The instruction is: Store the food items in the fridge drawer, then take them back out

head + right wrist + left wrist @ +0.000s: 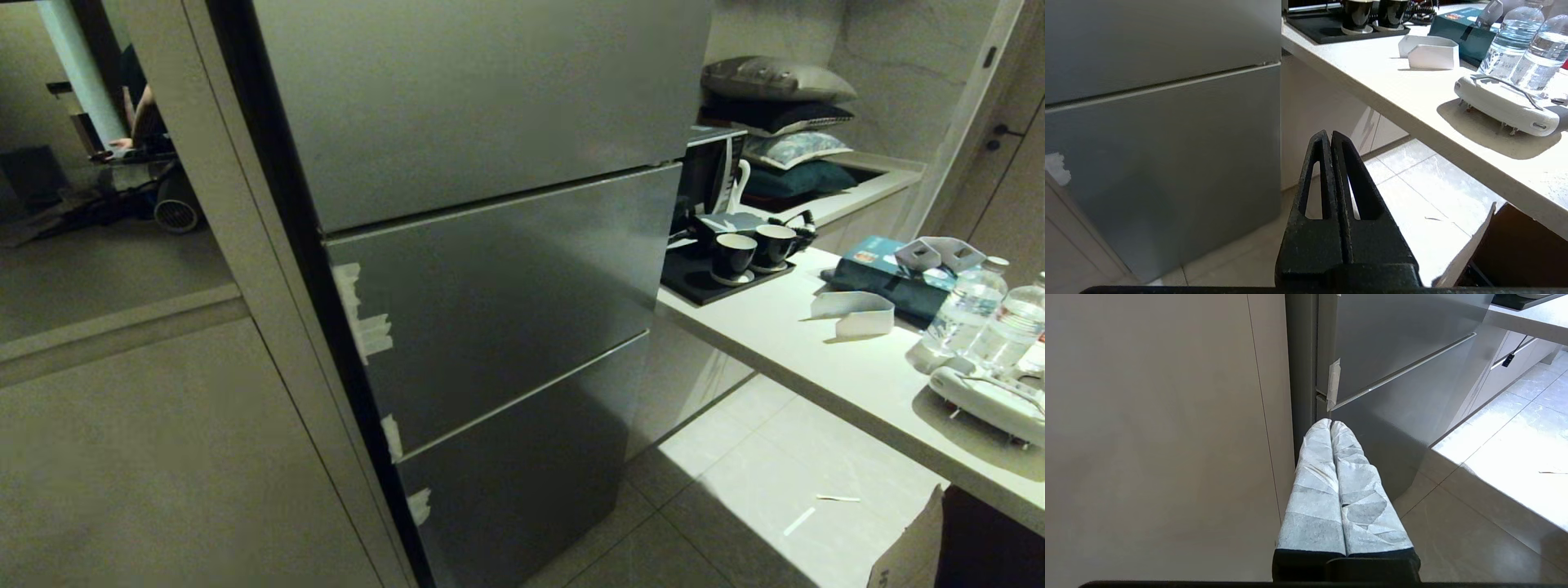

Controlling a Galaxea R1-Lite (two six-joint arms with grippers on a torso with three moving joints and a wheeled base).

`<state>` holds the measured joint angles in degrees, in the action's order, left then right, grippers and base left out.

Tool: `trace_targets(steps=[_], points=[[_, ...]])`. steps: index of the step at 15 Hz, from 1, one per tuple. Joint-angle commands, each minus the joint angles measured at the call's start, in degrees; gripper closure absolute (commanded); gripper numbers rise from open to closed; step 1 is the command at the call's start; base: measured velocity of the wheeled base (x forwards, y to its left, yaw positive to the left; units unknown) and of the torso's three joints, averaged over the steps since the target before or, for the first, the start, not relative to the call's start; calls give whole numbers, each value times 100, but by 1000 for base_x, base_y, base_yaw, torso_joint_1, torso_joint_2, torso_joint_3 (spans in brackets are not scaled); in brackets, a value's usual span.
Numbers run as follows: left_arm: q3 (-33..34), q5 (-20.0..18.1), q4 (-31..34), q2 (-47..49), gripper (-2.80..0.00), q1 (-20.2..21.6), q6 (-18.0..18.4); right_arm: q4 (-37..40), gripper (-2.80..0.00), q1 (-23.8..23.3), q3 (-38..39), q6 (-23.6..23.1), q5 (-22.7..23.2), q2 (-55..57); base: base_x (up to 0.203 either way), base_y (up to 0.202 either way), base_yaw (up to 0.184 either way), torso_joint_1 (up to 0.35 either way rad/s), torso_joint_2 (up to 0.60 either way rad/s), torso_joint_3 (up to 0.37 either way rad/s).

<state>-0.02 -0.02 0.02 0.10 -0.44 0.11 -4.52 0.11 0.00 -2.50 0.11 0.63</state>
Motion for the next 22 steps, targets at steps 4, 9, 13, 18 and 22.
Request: trace_targets(steps=[4, 9, 13, 18, 22], points=[[-6, 2, -2, -1, 0, 0, -2, -5, 0, -2, 176, 44, -20, -71, 0, 0, 0, 0, 0, 0], [1, -4, -2, -1, 0, 0, -2, -13, 0, -2, 176, 182, -43, -71, 0, 0, 0, 0, 0, 0], [-4, 2, -2, -1, 0, 0, 3, -22, 0, -2, 176, 215, -64, -71, 0, 0, 0, 0, 0, 0], [2, 2, -2, -1, 0, 0, -2, -19, 0, -2, 182, 180, -55, -71, 0, 0, 0, 0, 0, 0], [-6, 0, -2, -1, 0, 0, 5, -22, 0, -2, 176, 285, -72, -71, 0, 0, 0, 0, 0, 0]])
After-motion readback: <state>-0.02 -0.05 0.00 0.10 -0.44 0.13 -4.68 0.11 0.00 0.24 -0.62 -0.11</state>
